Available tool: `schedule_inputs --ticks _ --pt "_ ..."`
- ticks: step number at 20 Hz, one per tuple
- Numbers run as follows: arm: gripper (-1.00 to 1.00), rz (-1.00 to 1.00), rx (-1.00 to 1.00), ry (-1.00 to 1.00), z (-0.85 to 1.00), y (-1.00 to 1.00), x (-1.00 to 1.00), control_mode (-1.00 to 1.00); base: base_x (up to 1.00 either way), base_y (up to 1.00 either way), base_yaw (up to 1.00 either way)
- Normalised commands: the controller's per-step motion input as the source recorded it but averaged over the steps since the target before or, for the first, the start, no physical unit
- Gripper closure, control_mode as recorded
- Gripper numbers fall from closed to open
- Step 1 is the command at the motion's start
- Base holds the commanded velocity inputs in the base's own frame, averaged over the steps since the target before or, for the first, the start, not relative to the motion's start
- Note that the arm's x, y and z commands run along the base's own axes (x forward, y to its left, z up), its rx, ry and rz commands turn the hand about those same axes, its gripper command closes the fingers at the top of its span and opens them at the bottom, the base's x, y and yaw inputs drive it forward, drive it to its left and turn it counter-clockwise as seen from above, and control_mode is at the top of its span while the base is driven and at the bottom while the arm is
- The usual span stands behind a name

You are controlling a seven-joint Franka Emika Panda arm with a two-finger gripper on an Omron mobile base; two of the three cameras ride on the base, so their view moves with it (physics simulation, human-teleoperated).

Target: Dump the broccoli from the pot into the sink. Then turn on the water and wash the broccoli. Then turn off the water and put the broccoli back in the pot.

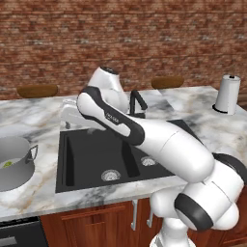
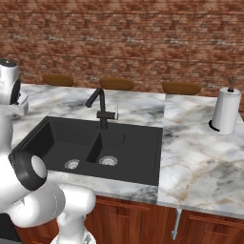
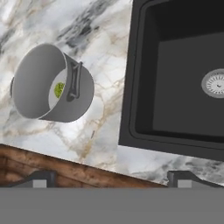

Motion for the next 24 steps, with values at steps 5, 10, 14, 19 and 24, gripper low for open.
schedule_inputs --ticks 5,10,14,19,24 --pt "-1.00 0.00 0.05 0.08 0.00 0.34 0.03 -1.00 0.00 0.00 0.00" --pt "-1.00 0.00 0.01 0.07 -0.07 0.40 0.07 -1.00 0.00 0.00 0.00" --pt "-1.00 0.00 0.00 0.05 -0.23 0.47 0.08 -1.00 0.00 0.00 0.00" --pt "-1.00 0.00 0.00 0.03 -0.29 0.40 0.09 -1.00 0.00 0.00 0.00" --pt "-1.00 0.00 0.00 0.02 -0.26 0.32 0.09 -1.00 0.00 0.00 0.00"
